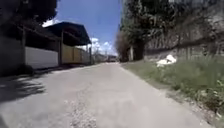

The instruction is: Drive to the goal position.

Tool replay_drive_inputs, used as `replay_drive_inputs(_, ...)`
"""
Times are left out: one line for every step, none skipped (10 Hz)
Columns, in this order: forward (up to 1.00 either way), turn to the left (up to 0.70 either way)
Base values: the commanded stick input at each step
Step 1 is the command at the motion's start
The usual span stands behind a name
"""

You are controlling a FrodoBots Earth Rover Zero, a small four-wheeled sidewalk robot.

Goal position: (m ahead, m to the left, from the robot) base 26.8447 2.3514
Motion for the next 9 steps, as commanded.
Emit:
replay_drive_inputs(0.85,0.04)
replay_drive_inputs(0.85,0.06)
replay_drive_inputs(0.85,0.02)
replay_drive_inputs(0.85,0.0)
replay_drive_inputs(0.85,0.0)
replay_drive_inputs(0.85,-0.34)
replay_drive_inputs(0.85,-0.34)
replay_drive_inputs(0.85,-0.34)
replay_drive_inputs(0.85,-0.34)
